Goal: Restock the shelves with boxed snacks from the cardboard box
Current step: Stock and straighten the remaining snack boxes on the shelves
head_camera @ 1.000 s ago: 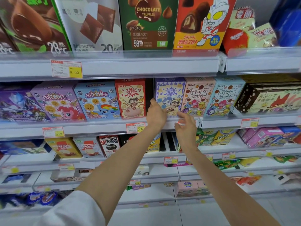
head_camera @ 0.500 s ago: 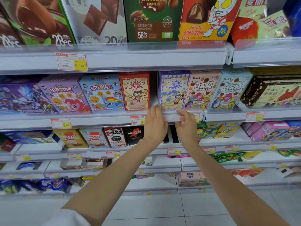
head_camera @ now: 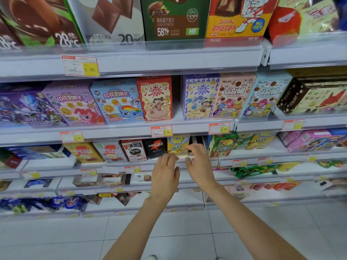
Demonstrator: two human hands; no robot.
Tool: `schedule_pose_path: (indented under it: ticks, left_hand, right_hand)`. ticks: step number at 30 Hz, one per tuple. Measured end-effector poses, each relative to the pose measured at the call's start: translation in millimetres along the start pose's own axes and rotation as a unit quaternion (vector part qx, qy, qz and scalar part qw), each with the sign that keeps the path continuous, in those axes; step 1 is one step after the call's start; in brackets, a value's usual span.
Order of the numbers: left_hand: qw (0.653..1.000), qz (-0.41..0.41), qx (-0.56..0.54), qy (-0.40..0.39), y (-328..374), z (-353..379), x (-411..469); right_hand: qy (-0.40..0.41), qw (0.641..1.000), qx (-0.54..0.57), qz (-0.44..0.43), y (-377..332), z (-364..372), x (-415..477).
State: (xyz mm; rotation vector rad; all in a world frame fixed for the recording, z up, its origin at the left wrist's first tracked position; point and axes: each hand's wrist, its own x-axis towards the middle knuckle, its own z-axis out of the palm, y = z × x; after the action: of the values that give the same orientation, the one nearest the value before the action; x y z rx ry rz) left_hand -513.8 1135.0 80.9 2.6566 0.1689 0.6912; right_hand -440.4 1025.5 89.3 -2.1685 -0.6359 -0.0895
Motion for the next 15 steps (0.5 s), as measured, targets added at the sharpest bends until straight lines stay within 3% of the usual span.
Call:
schedule_pose_path:
  ticks: [9, 15]
  left_hand:
    - [0.996, -0.059, -0.024, -0.059, -18, 16, -51]
    - [0.992, -0.016, -0.017, -0.125, -16, 31, -79]
  right_hand:
    - [-0.048, 0.997, -0.02, 0.054, 40, -3, -47]
    - [-0.087, 0.994, -0.023, 0.068, 57, 6, -67]
